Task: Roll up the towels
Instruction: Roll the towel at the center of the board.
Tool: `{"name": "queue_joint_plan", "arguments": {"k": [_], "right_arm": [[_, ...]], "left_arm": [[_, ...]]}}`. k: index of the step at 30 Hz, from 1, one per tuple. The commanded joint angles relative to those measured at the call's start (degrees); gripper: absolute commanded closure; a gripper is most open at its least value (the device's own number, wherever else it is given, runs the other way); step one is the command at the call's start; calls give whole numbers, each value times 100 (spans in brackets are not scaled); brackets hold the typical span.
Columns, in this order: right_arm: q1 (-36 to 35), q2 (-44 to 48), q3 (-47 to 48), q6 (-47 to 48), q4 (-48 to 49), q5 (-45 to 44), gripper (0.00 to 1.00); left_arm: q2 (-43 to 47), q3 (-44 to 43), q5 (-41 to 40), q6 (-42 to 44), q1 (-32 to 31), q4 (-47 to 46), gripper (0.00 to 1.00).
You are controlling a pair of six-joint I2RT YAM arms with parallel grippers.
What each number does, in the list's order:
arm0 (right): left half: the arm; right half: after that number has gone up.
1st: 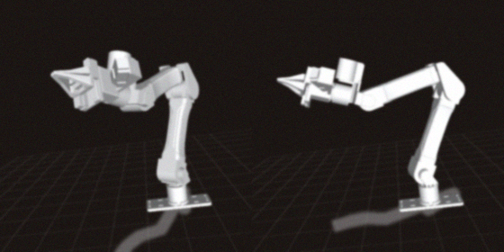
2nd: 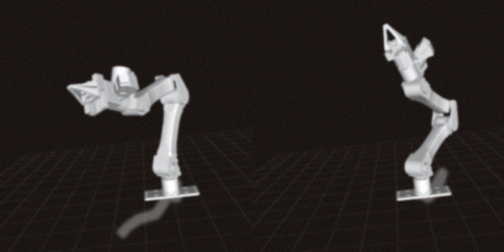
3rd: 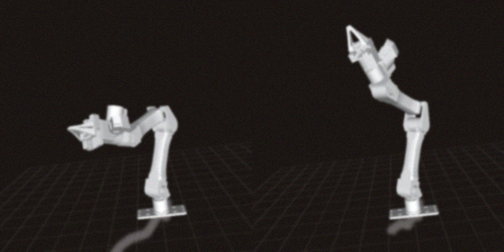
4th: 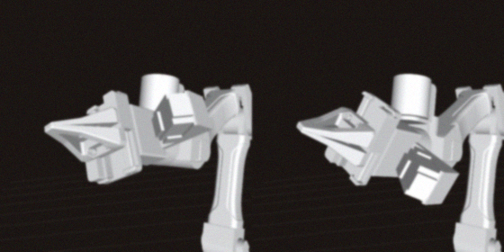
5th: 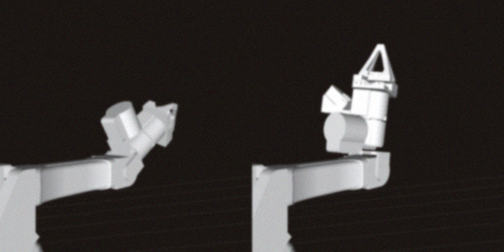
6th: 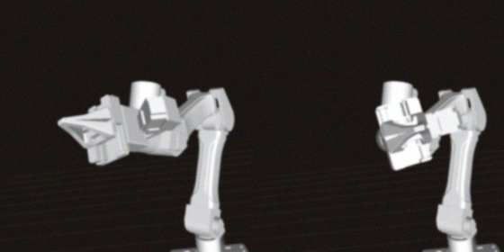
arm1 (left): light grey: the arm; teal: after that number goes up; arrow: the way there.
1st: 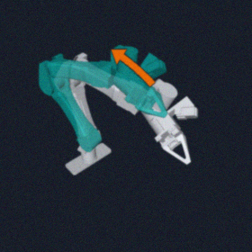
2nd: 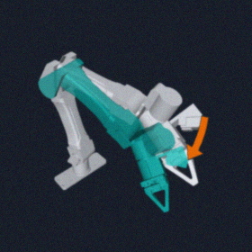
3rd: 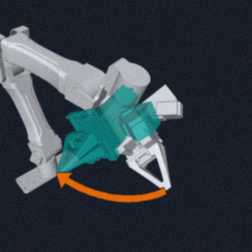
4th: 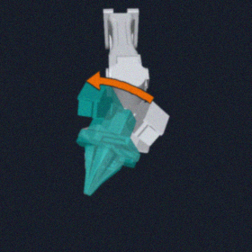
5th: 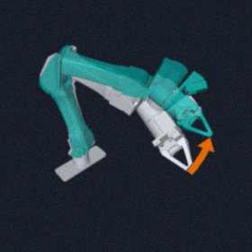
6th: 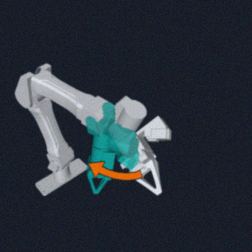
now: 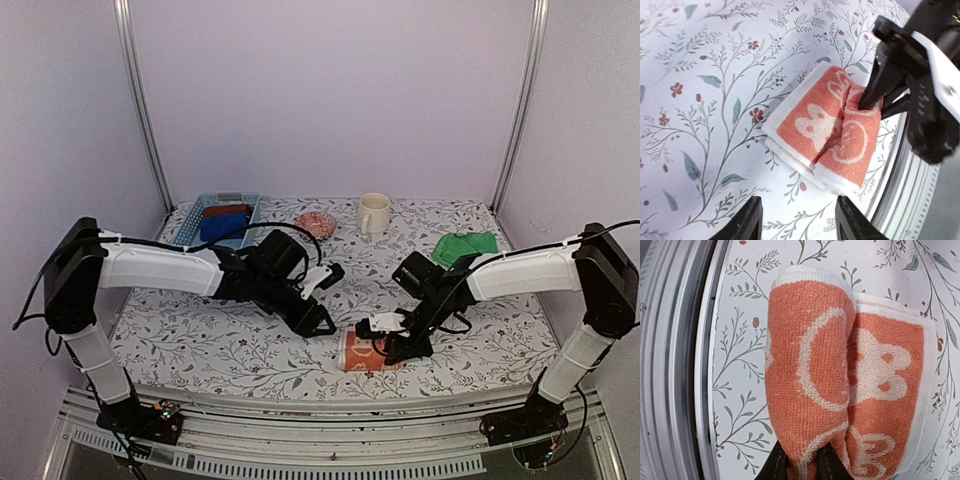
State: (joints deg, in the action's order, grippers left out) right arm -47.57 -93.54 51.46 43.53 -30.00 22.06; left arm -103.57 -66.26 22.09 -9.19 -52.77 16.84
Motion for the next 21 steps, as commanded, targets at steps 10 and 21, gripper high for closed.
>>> {"name": "queue_joint_plan", "arguments": {"k": [10,21], "right_arm": [[1226,-2527,1741,536,-2858,2255,80],[1250,-2799,2137,554,-3080,2214,80]], "left_arm": [[1057,1590,-2749,1946,-1556,-2401,49],[-787,-179,-2161,3307,-1726,-1399,46]]}}
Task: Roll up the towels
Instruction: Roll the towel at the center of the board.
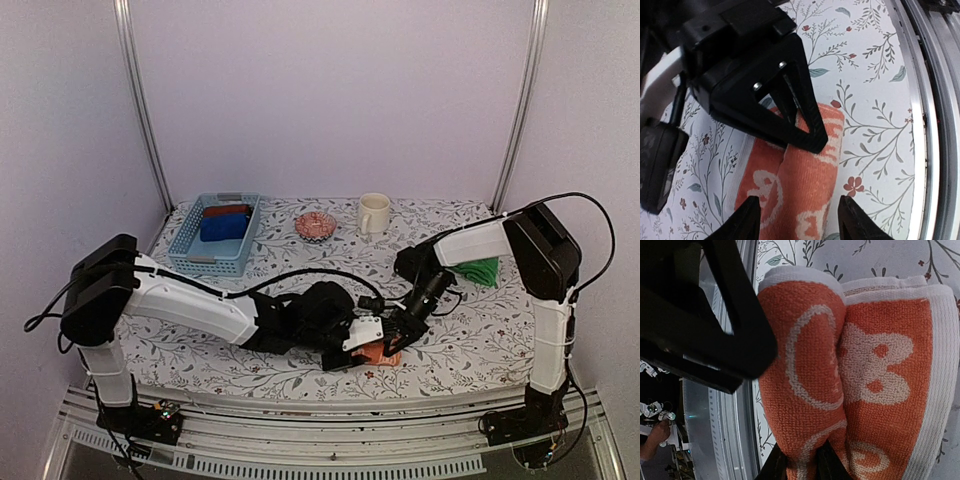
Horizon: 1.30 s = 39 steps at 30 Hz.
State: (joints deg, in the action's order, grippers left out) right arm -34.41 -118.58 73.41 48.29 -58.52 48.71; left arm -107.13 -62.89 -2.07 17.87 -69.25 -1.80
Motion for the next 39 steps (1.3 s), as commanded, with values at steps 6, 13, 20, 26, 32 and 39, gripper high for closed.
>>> {"name": "queue_joint_plan", "arguments": {"k": [6,13,20,26,32,39], "right_arm": [[-65,-181,-29,44,-232,-436,78],[-31,951,52,-11,-481,-406,63],[7,2772,-759,-656,661,-1225,59],[-163,4082,-2234,-539,1842,-2147,61],[-751,4302,-2949,-386,2391,-3020,61],[-1075,4290,-3074,-429,2802,-3128,57]], "left_arm": [[-1164,-1031,310,502,-62,1003,55],[-1262,-1176,125,235,-45,1255,72],[-1350,-1587,1544,-635,327,2191,79],[-2138,-2432,3067,-1497,929,3124,80],[-2587,-2816,3943,-2199,1322,3233,81],[-2807,-3042,4424,-2476,1461,3234,81]]}}
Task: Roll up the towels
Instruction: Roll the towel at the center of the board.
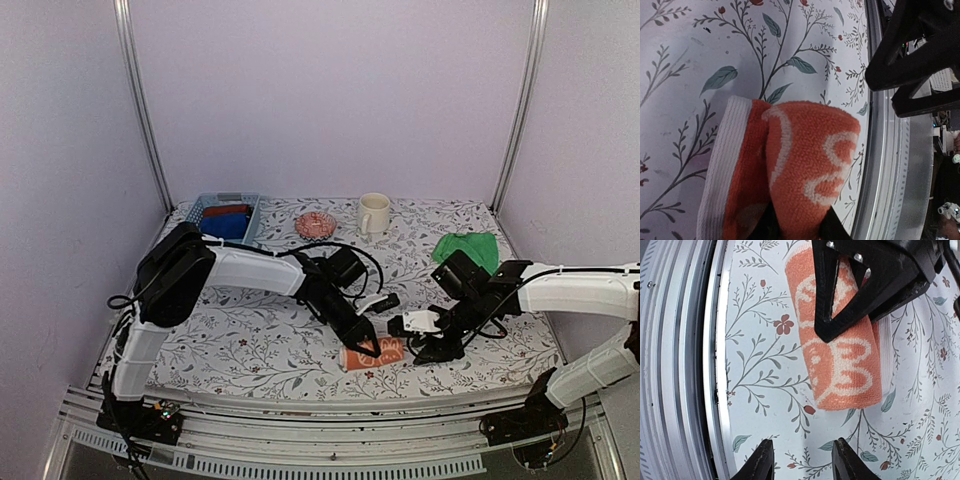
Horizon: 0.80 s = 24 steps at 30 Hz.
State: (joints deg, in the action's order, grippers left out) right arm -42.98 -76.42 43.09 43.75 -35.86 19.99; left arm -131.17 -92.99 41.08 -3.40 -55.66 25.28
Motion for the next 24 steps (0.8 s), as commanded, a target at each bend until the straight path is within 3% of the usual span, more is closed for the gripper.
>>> {"name": "queue_joint_plan", "arguments": {"k": [1,15,24], "right_arm": [[-326,73,-47,1,646,-345,57],[-1167,-1008,42,-24,2206,-1764,51],[-1198,-687,252,176,1813,-1754,52]], "left_arm": [[-428,-50,126,-366,107,530,81],[-570,-93,181,-326,187,641,81],[-611,-148,218,-258,234,729,81]]}}
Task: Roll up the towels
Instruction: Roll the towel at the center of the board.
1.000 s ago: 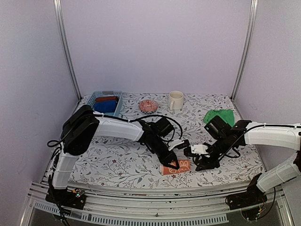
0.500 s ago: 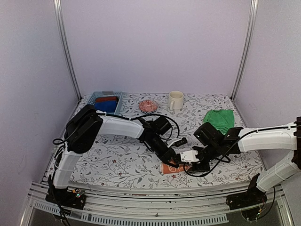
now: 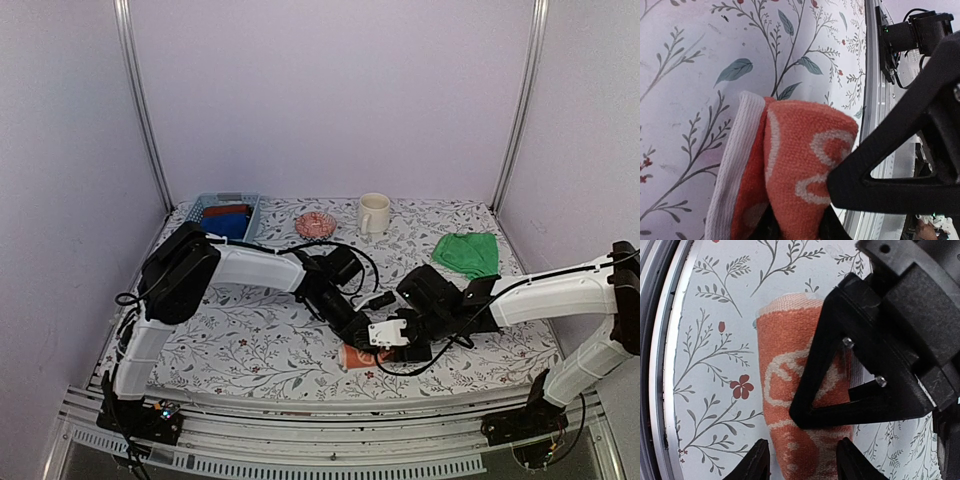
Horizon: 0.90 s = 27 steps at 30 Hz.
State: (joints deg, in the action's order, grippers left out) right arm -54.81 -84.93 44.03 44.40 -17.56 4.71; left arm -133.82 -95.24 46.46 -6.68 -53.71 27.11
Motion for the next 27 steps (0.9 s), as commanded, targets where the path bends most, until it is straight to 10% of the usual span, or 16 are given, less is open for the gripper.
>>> {"name": "queue_joint_plan", "arguments": {"k": [1,11,16,27], "right_arm": [[-14,142,104,133,23,-251,51],[-20,-670,-243,253,593,-506,50],[-9,-856,-229,249,348,-204,58],[45,-1165,-79,177,-235,454,77]], "left_arm": [[-343,70,-315,70,44,541,81],[-250,112,-285,151,49,541,79],[47,343,-609,227,60,382,60],[2011,2482,-1861,-187,231,-1584,45]]}}
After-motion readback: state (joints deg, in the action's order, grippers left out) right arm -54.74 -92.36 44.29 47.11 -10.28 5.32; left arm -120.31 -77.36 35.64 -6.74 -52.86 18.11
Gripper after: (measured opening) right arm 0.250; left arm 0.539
